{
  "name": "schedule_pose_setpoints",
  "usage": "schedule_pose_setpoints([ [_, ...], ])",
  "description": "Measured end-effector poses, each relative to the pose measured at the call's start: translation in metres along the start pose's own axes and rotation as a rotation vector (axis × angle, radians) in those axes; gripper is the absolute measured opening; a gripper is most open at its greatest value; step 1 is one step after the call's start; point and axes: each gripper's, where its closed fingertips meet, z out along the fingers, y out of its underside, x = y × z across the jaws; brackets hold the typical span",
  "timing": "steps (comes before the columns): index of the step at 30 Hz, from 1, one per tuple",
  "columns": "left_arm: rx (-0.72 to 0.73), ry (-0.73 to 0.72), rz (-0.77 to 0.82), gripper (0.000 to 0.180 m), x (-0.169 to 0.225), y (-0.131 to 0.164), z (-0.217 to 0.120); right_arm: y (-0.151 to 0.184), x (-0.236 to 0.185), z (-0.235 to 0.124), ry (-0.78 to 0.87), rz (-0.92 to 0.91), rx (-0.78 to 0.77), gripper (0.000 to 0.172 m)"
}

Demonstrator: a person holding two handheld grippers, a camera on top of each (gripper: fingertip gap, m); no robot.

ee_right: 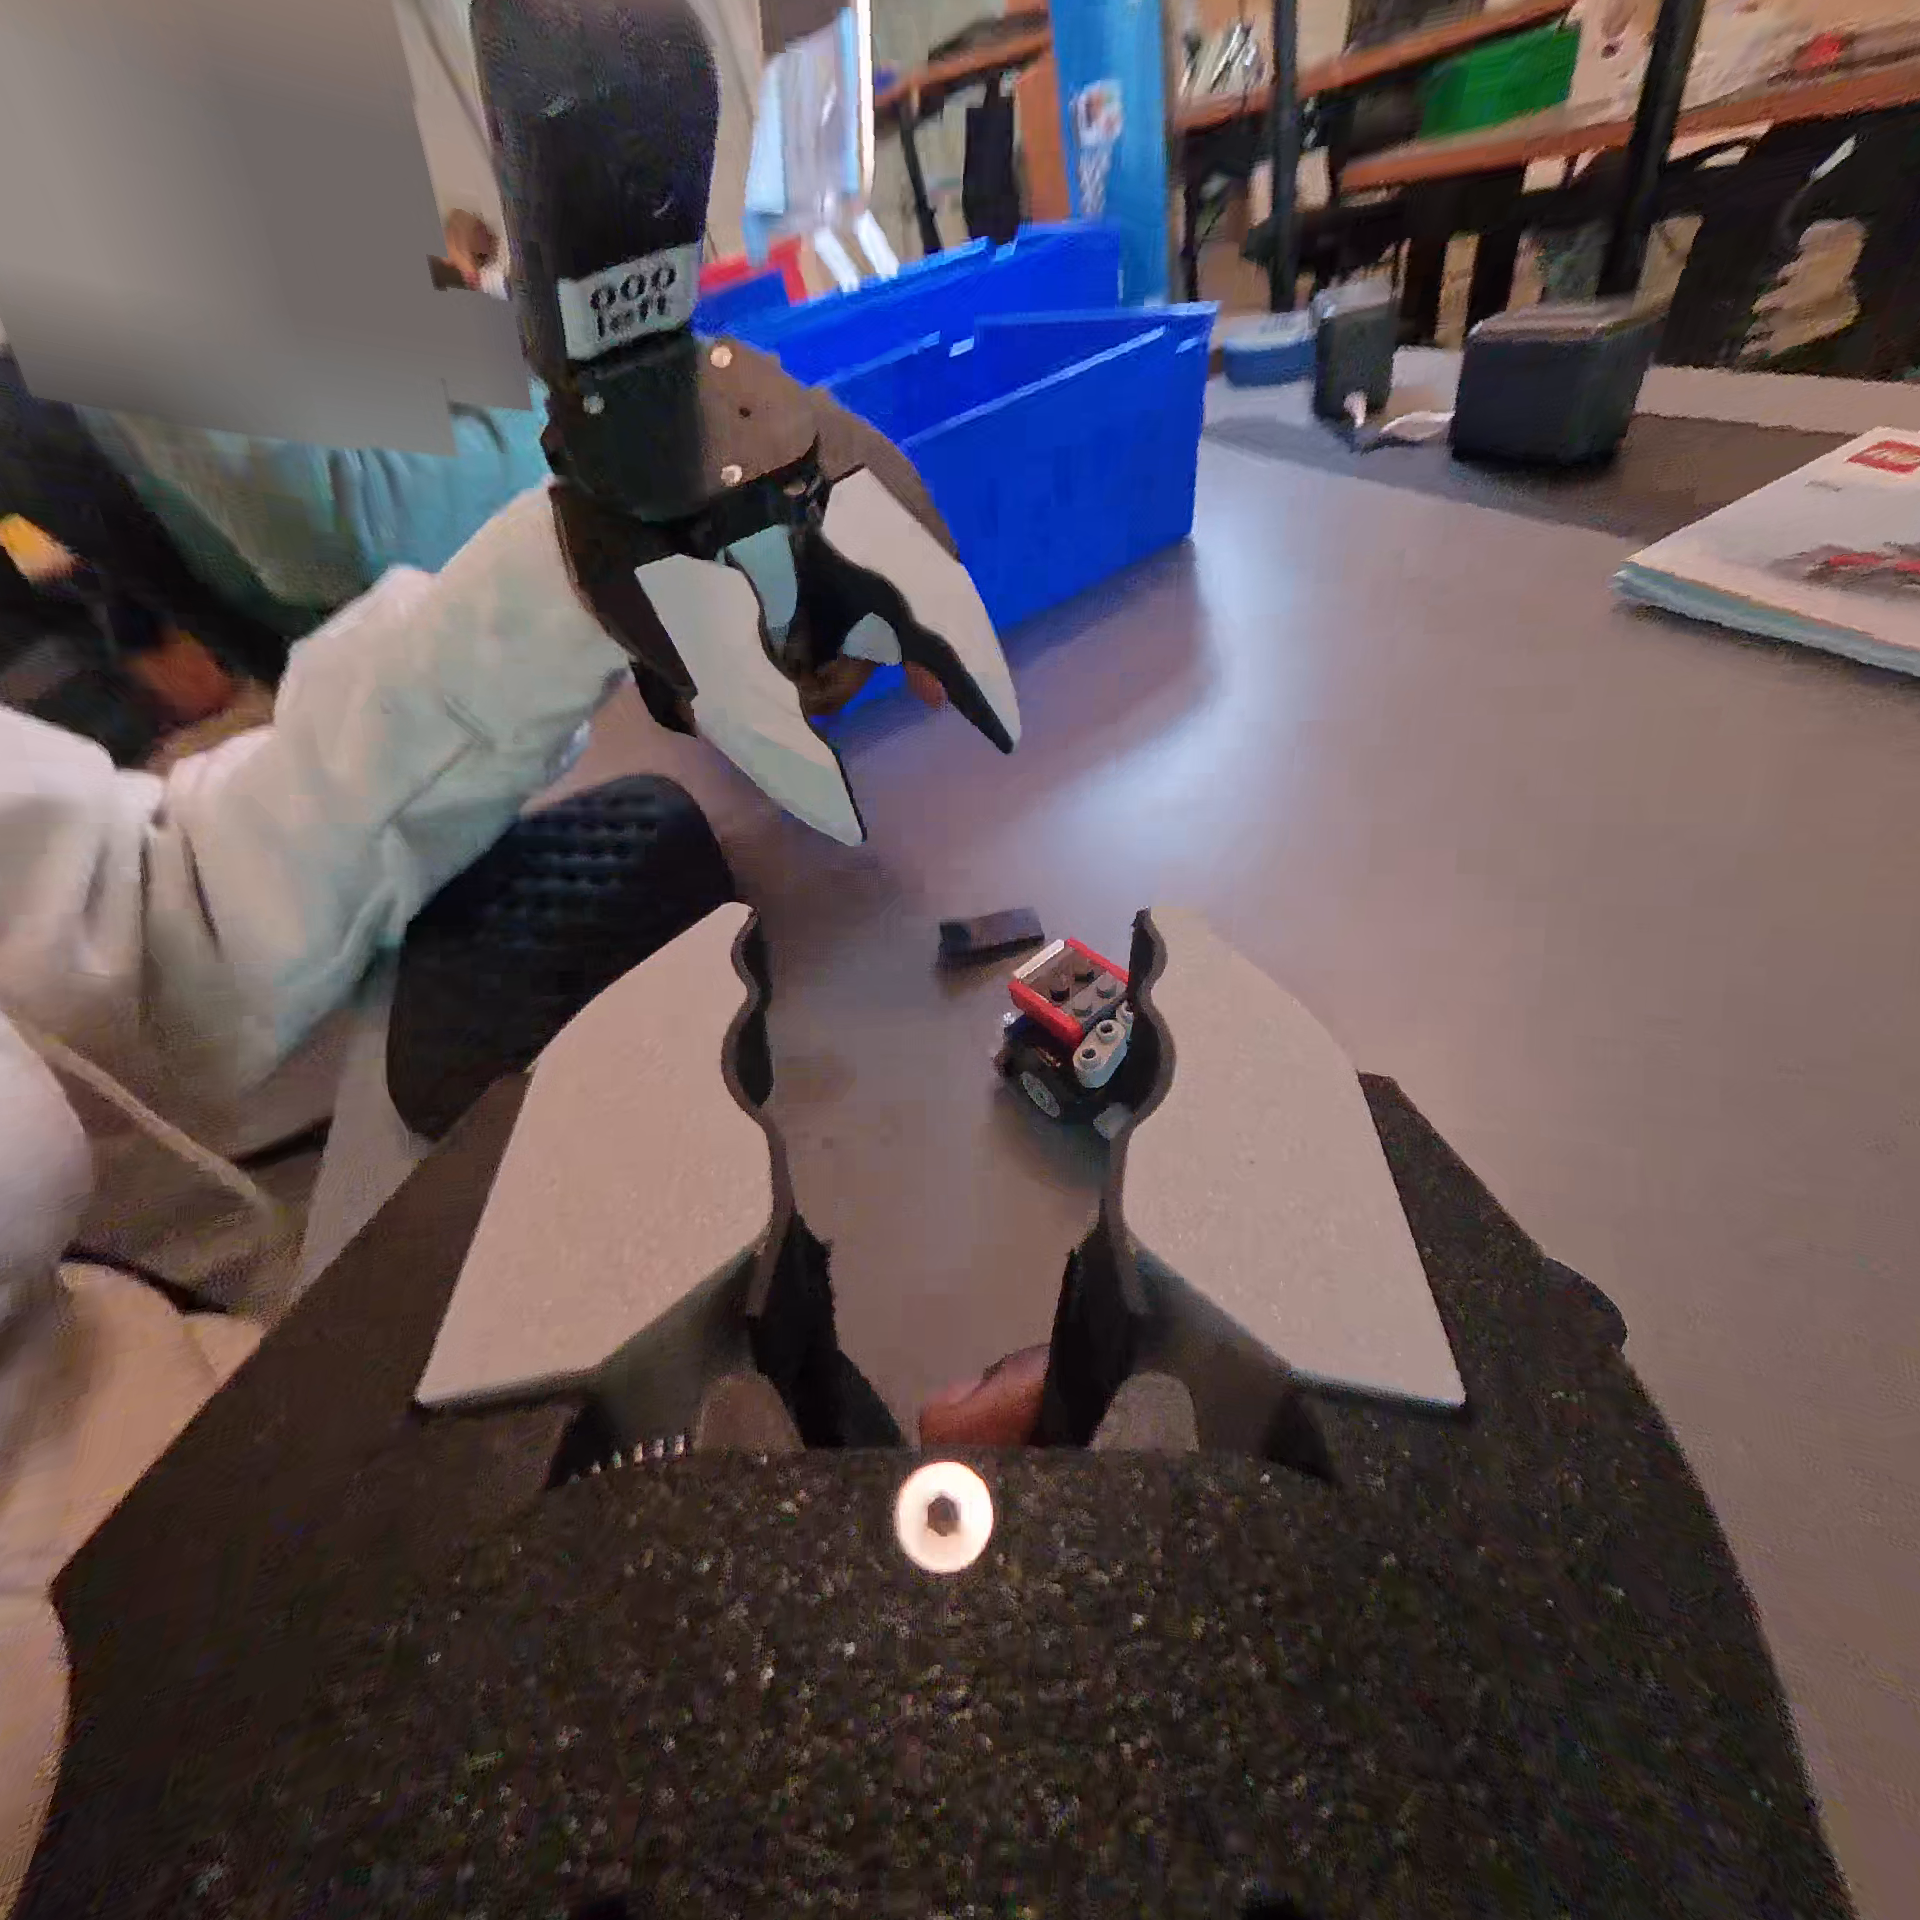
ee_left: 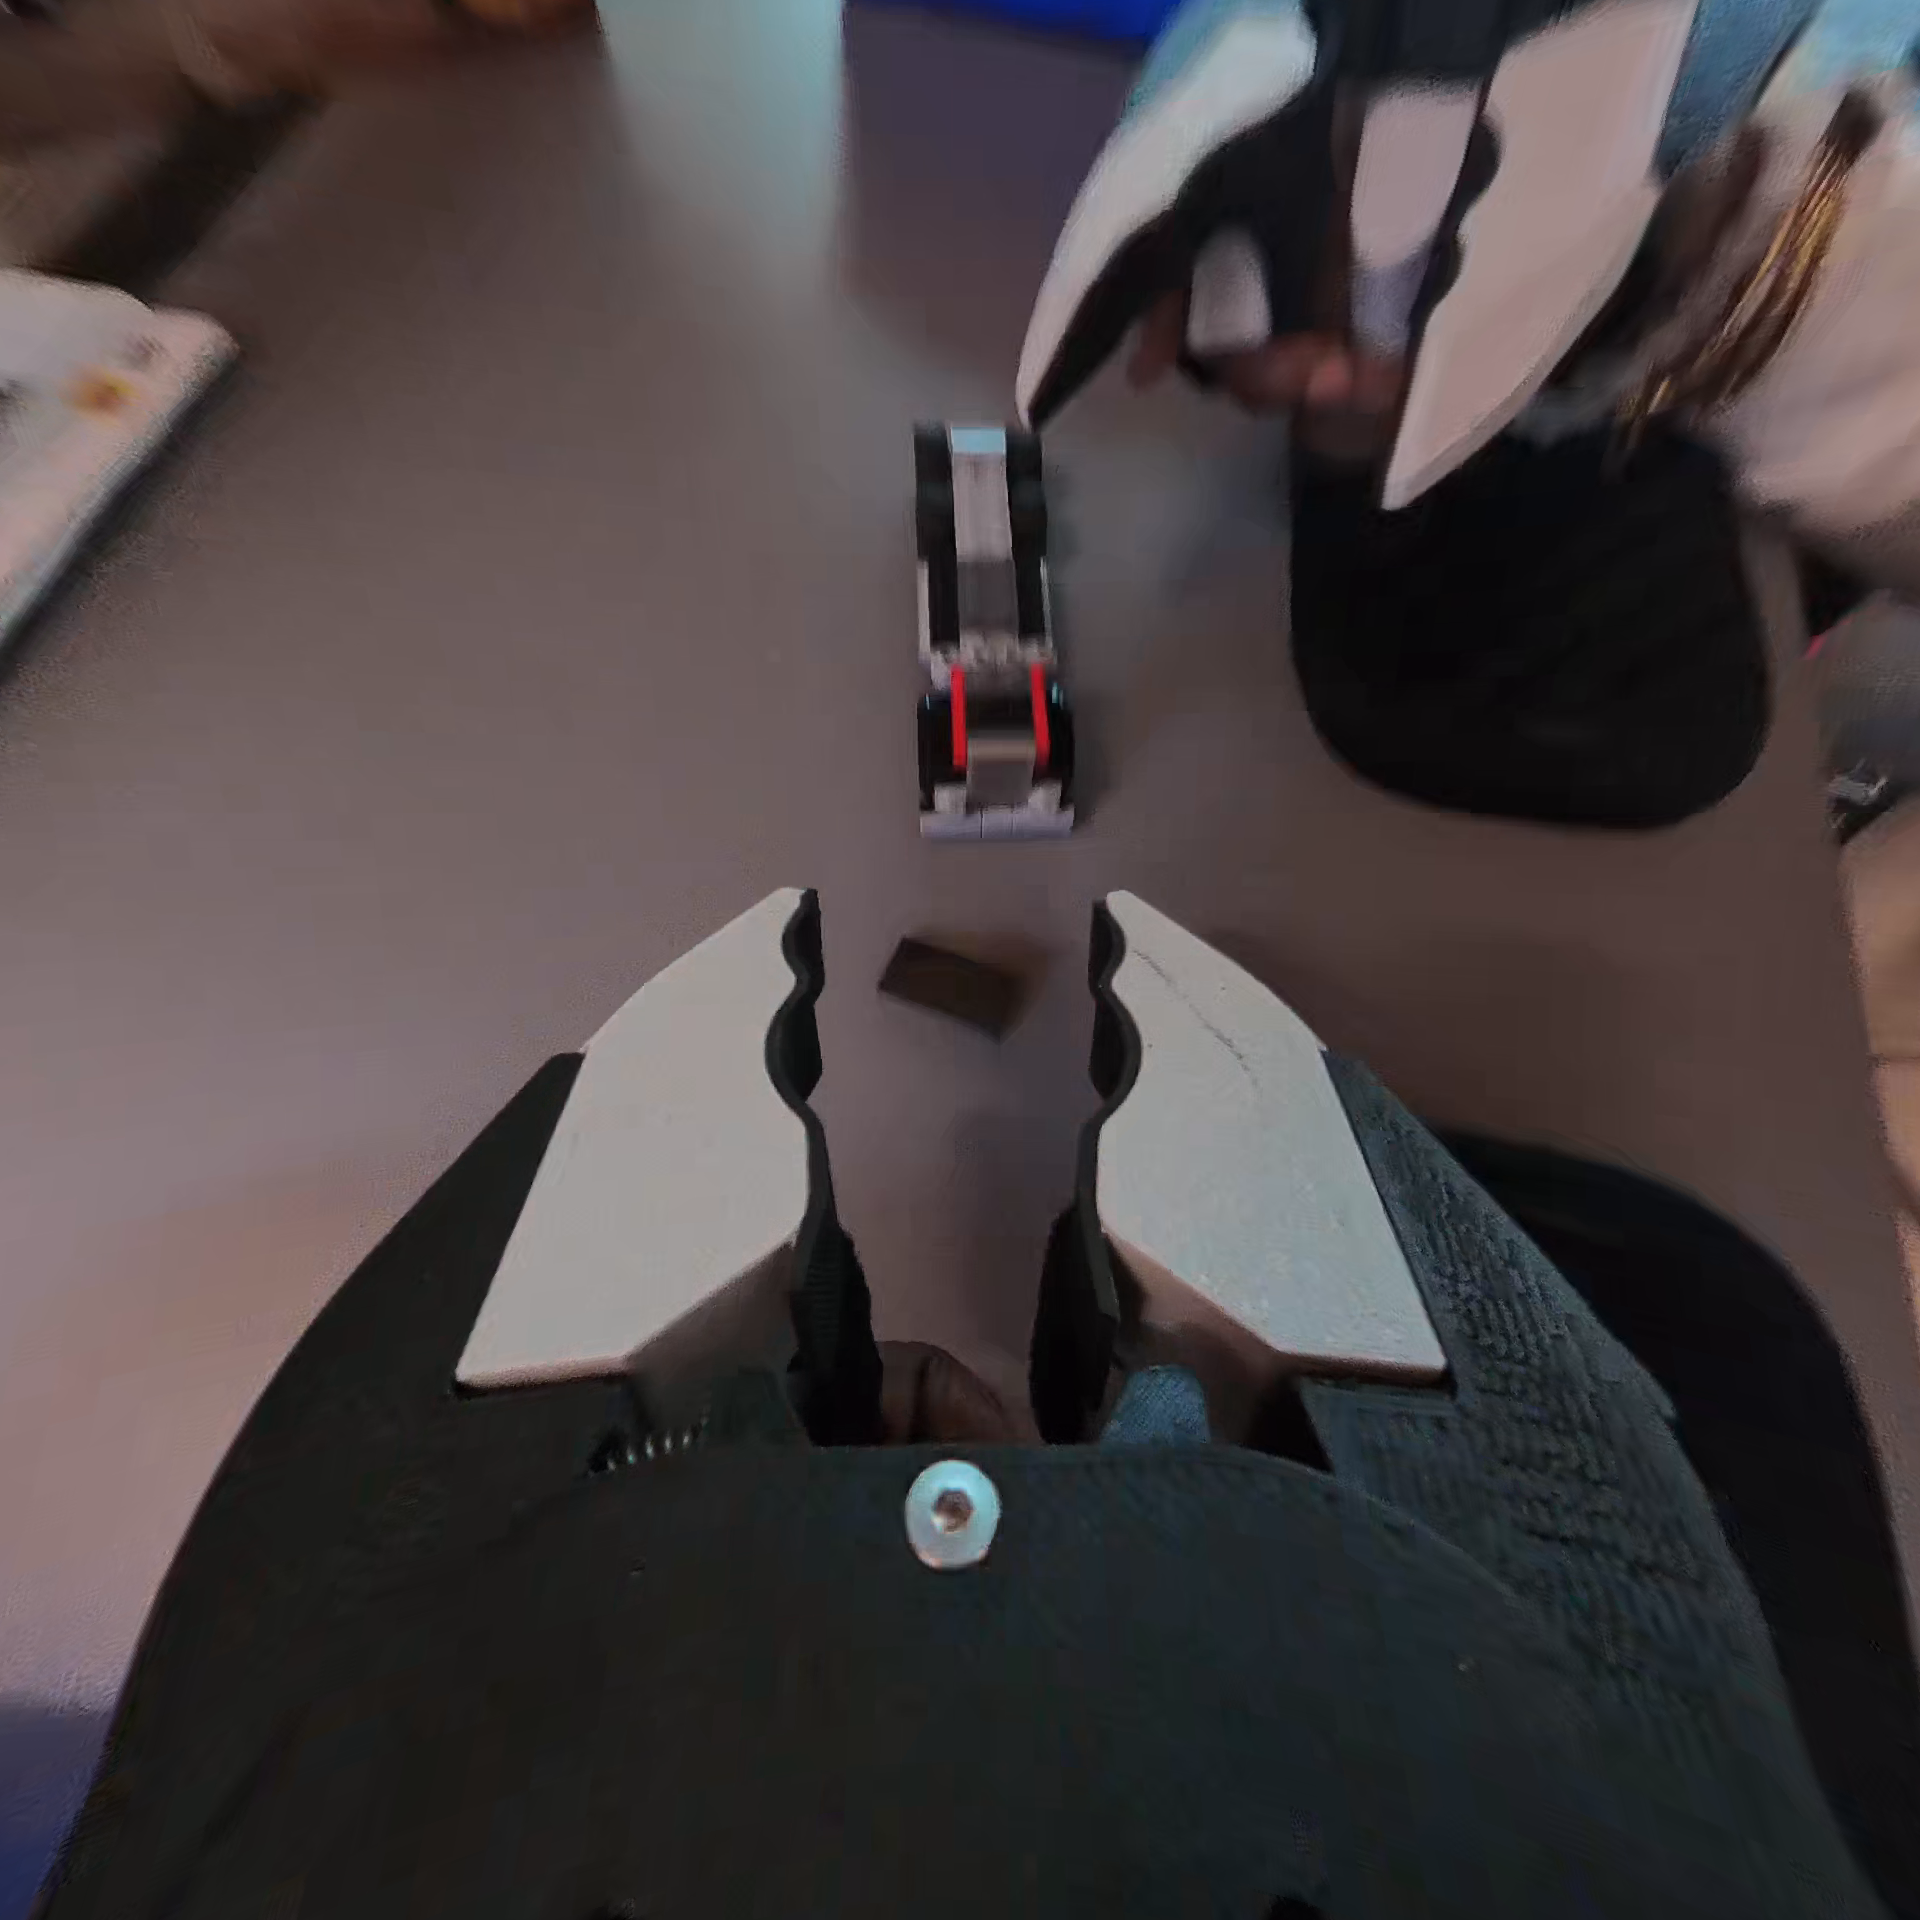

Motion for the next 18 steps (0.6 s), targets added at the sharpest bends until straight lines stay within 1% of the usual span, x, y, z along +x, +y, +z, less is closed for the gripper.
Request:
schedule_pose_setpoints([
  [2, -0.096, 0.011, 0.025, 0.05, 0.0, 0.02, 0.013, 0.018, 0.0, 0.009, -0.017, -0.111, -0.187, 0.066],
  [4, -0.18, 0.013, 0.011, 0.051, -0.002, 0.035, 0.022, 0.039, 0.008, 0.015, -0.005, -0.244, -0.382, 0.066],
  [6, -0.229, -0.014, -0.039, 0.05, -0.006, 0.043, 0.026, 0.049, 0.015, 0.023, 0.012, -0.34, -0.475, 0.066],
  [9, -0.282, -0.103, -0.168, 0.044, -0.015, 0.047, 0.029, 0.056, 0.026, 0.032, 0.072, -0.438, -0.521, 0.064],
  [11, -0.286, -0.125, -0.237, 0.036, -0.013, 0.044, 0.03, 0.06, 0.037, 0.032, 0.139, -0.48, -0.547, 0.06],
  [13, -0.3, -0.105, -0.248, 0.033, -0.004, 0.042, 0.034, 0.063, 0.05, 0.029, 0.222, -0.506, -0.575, 0.059],
  [14, -0.323, -0.099, -0.239, 0.033, -0.001, 0.044, 0.036, 0.06, 0.051, 0.029, 0.235, -0.49, -0.545, 0.059],
  [18, -0.379, -0.175, -0.209, 0.024, -0.008, 0.05, 0.037, 0.06, 0.061, 0.025, 0.281, -0.417, -0.522, 0.061],
])
